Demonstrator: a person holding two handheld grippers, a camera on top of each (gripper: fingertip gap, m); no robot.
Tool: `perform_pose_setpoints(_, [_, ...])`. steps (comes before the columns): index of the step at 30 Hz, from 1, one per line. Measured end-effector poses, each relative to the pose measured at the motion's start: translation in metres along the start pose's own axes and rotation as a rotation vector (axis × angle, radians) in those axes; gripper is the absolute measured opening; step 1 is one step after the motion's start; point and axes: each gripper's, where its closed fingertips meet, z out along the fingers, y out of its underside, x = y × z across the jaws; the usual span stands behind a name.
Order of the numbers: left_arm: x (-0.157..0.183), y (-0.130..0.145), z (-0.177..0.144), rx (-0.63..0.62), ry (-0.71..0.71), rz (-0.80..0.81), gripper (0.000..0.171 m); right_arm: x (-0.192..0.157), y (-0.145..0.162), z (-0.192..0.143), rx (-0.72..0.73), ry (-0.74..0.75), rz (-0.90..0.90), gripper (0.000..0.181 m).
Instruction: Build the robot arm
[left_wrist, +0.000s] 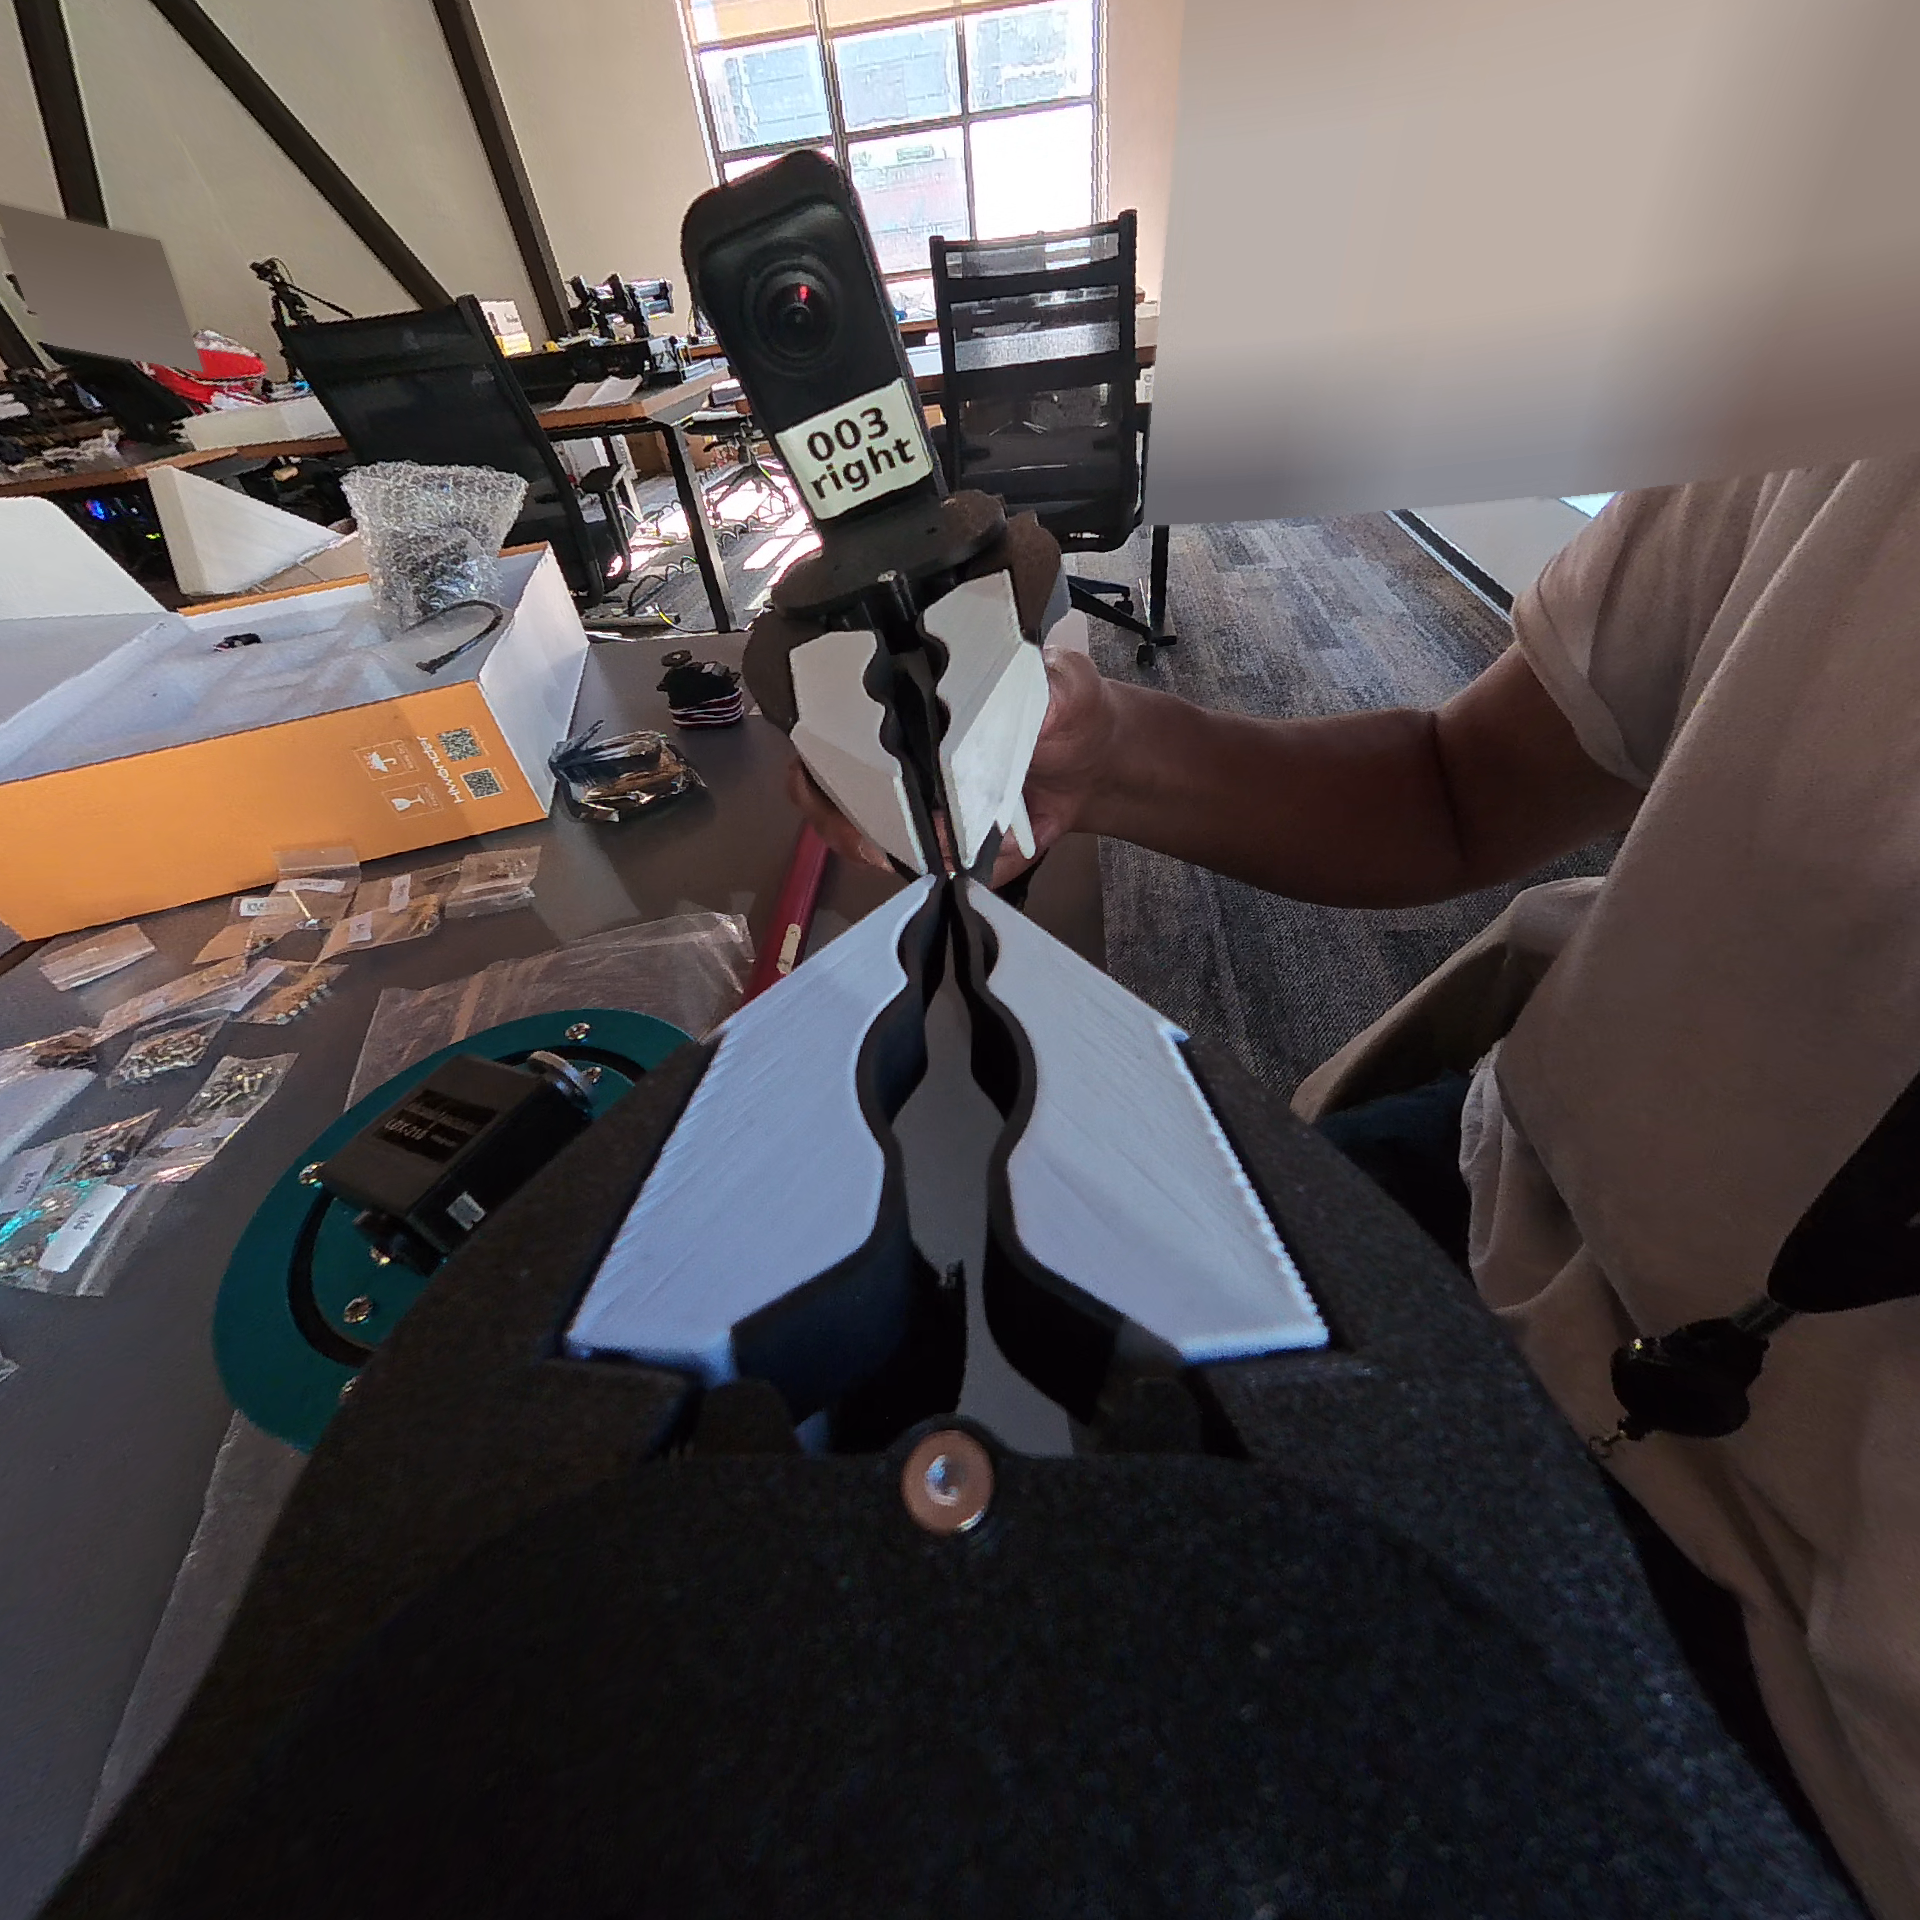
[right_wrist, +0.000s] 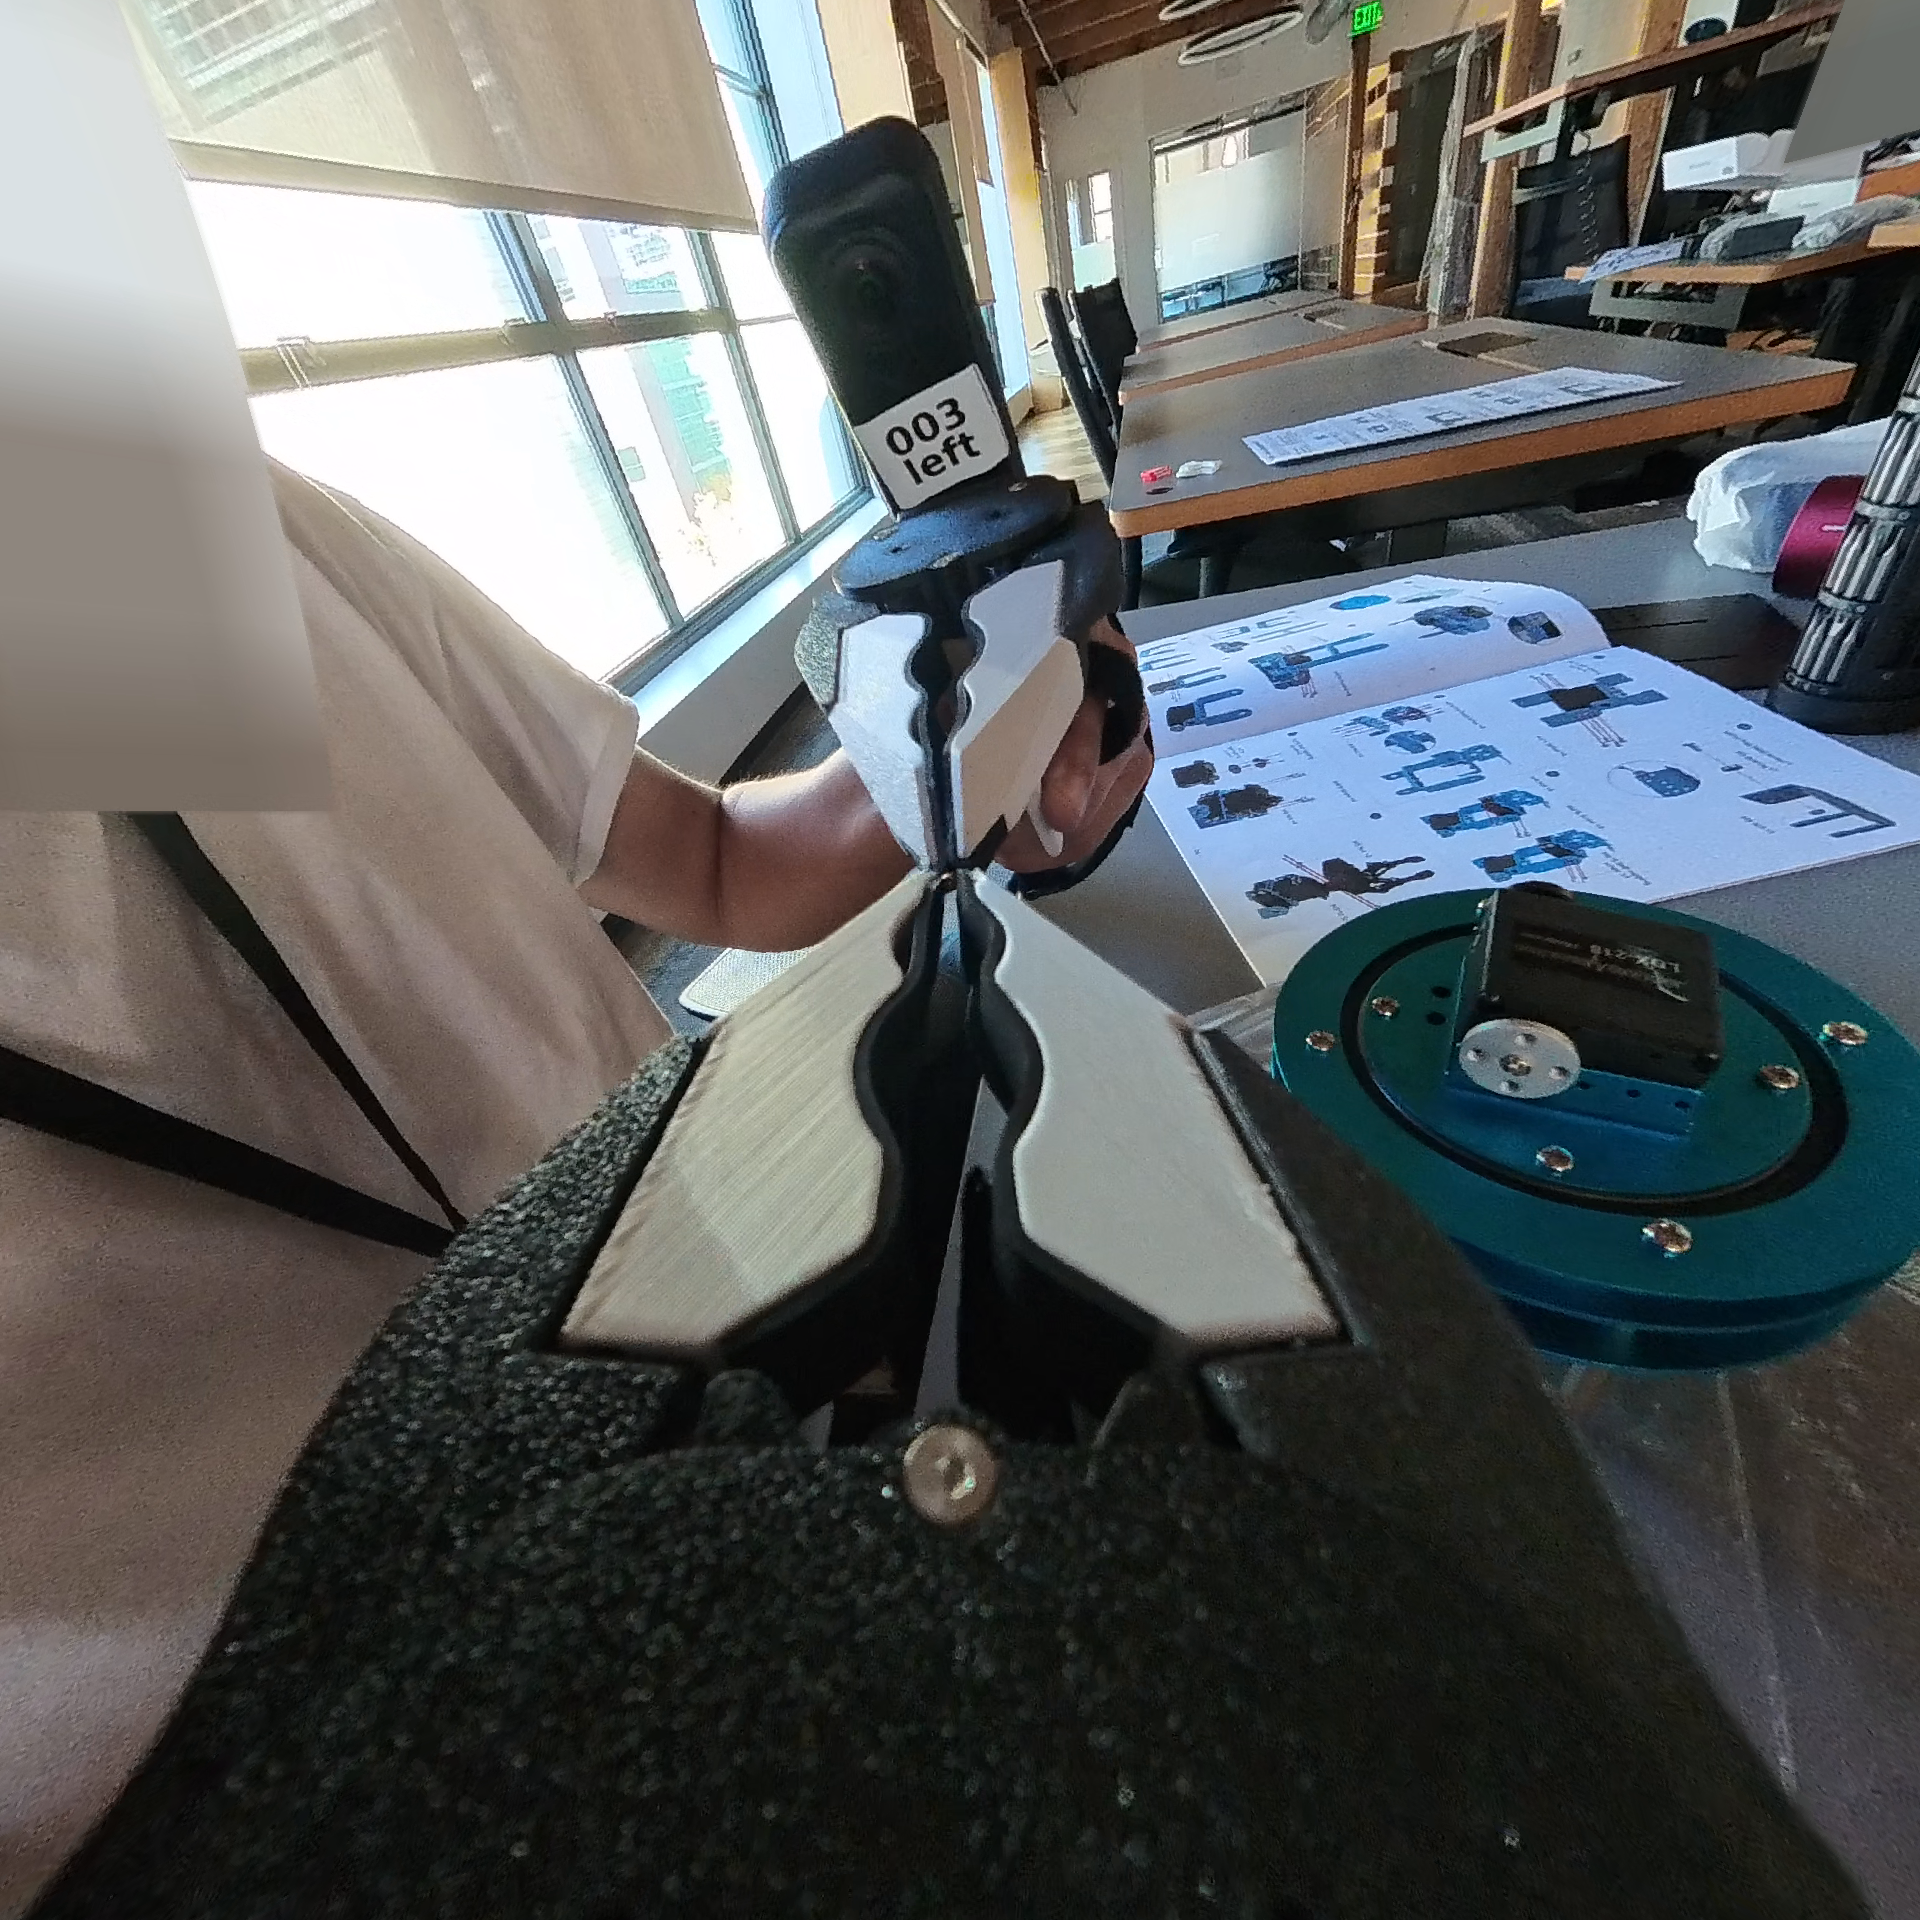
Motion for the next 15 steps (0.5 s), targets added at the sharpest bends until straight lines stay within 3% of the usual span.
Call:
perform_pose_setpoints(5, [-0.003,0.001,0.003,-0.010,-0.018,-0.015,0.000,0.003,0.000,-0.004,0.011,0.034,-0.005,0.001])
perform_pose_setpoints(11, [-0.011,0.008,0.003,-0.022,-0.021,-0.073,0.015,0.017,0.004,-0.015,0.015,0.119,-0.025,0.000])
perform_pose_setpoints(15, [-0.032,0.016,-0.005,-0.065,-0.082,-0.080,0.020,0.051,0.011,-0.032,-0.088,0.306,-0.159,0.000])
